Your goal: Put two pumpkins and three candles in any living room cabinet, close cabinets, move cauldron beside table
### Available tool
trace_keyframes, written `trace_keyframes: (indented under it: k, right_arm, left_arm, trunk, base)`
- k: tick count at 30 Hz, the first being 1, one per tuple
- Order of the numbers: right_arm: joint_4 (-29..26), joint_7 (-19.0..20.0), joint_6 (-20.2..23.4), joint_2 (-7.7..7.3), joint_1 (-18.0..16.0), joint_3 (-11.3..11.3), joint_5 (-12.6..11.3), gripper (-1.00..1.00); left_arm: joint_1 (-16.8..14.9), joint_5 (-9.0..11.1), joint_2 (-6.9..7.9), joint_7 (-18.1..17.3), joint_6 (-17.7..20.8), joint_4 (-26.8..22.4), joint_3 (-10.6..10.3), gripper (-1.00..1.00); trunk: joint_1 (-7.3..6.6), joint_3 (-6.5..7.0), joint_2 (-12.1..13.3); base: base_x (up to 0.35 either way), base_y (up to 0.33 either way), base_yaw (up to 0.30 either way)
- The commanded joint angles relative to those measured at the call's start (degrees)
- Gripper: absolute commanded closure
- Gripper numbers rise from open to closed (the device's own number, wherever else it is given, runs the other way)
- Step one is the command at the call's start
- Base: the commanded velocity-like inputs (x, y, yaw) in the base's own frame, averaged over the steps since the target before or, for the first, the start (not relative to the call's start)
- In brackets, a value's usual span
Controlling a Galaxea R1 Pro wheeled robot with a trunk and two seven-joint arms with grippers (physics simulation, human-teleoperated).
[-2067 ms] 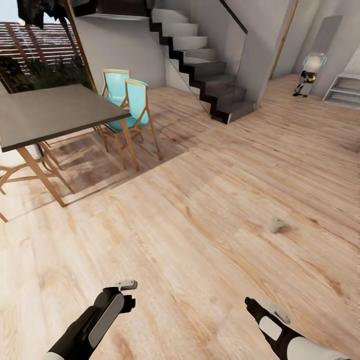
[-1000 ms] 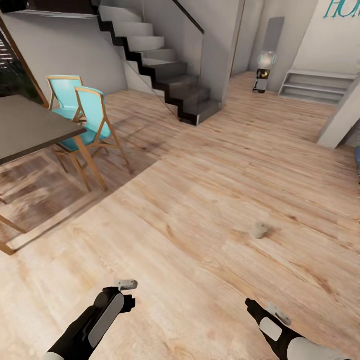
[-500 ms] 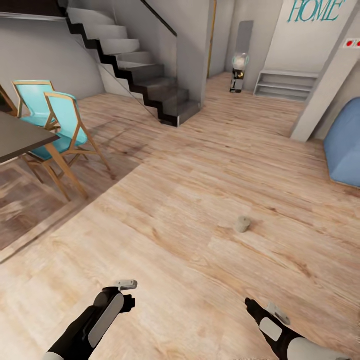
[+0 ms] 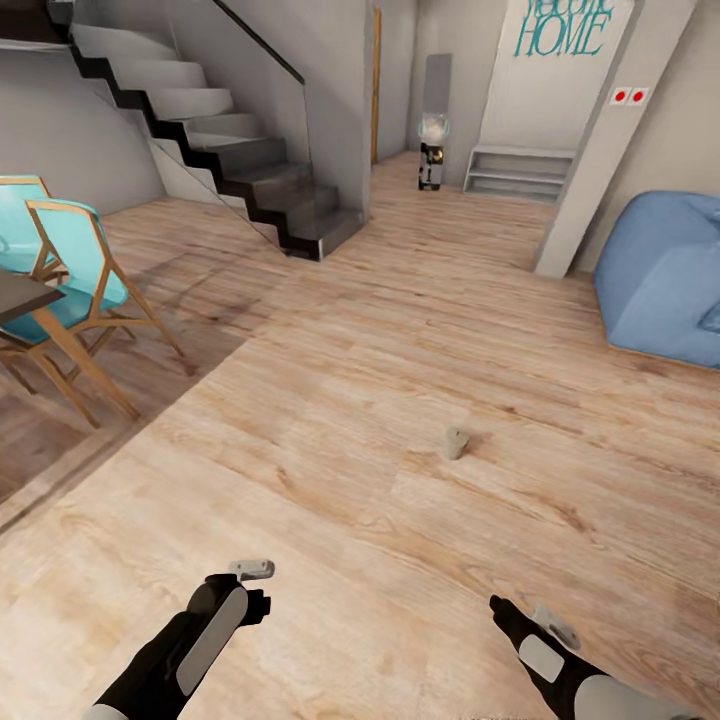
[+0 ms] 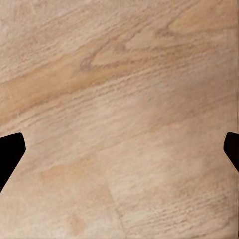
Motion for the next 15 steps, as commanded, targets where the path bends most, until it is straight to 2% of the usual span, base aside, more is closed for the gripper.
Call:
trace_keyframes:
  k: [1, 10, 15]
  right_arm:
    - [-0.08, -0.3, -0.41, 0.0, -0.01, 0.51, -0.27, -1.0]
    - [-0.08, -0.27, -1.58, 0.0, -0.01, 0.55, 0.33, -1.0]
    - [-0.08, -0.27, -1.61, 0.0, -0.01, 0.55, 0.43, -1.0]
  left_arm:
    - [-0.03, 0.61, 0.08, 0.59, 0.03, -0.09, -0.21, -1.0]
    - [-0.03, 0.61, 0.08, 0.59, 0.04, -0.09, -0.21, -1.0]
    - [-0.03, 0.61, 0.08, 0.59, 0.04, -0.06, -0.21, -1.0]
  trunk:
    - [-0.01, 0.03, -0.02]
    - [-0.01, 0.64, -0.02]
    - [-0.01, 1.08, -0.02]
  base:
    - [0.0, 0.0, -0.232]
    - [0.0, 0.0, -0.222]
    - [0.0, 0.0, -0.11]
